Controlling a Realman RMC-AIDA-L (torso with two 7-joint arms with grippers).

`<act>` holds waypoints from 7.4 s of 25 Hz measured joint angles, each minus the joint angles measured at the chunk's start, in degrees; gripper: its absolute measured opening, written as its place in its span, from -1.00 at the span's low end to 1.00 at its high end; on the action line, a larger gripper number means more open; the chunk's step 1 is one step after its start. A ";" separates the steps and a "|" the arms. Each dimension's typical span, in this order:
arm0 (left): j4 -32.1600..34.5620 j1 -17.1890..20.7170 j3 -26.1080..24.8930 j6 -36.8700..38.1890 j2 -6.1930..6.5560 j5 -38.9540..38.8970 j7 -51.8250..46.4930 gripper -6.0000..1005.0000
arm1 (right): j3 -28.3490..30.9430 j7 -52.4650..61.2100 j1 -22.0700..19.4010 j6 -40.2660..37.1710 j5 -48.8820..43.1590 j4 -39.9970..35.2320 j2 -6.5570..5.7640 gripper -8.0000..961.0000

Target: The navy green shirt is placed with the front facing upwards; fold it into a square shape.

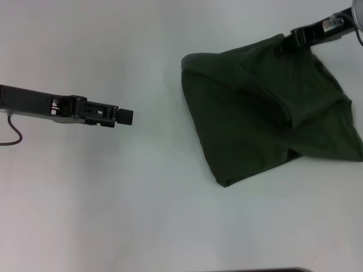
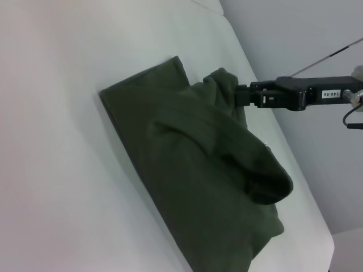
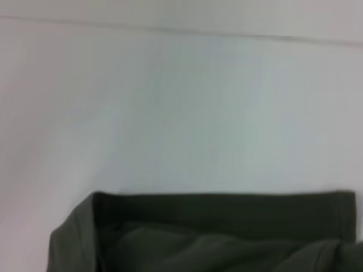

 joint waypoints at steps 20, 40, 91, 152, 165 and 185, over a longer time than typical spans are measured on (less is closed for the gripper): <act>-0.04 -0.40 -0.12 -0.77 0.46 -0.05 -0.21 0.56 | -2.87 1.98 -1.95 -6.39 4.01 -12.55 -0.73 -0.13; -0.09 -0.95 -4.35 -0.34 3.02 -0.24 -3.37 0.56 | -7.64 -0.21 0.16 -28.87 1.72 -12.91 -0.97 -0.13; -0.87 -0.16 -4.40 -0.45 2.04 -0.25 -1.64 0.56 | -12.33 5.07 2.53 -9.48 -12.86 -16.80 1.60 -0.87; -1.50 -0.24 -4.48 -0.74 1.67 -0.32 -1.13 0.56 | -4.25 4.42 -0.73 -13.63 -5.13 -24.53 -0.50 -0.35; -1.50 -0.25 -4.48 -0.80 1.75 -0.32 -1.13 0.56 | -4.56 4.42 -0.64 -13.52 -5.30 -24.33 -0.49 -0.30; -1.49 -0.24 -4.48 -1.20 1.76 -0.32 -1.05 0.56 | -6.76 -1.62 -0.62 -14.34 -5.63 -24.17 1.22 0.14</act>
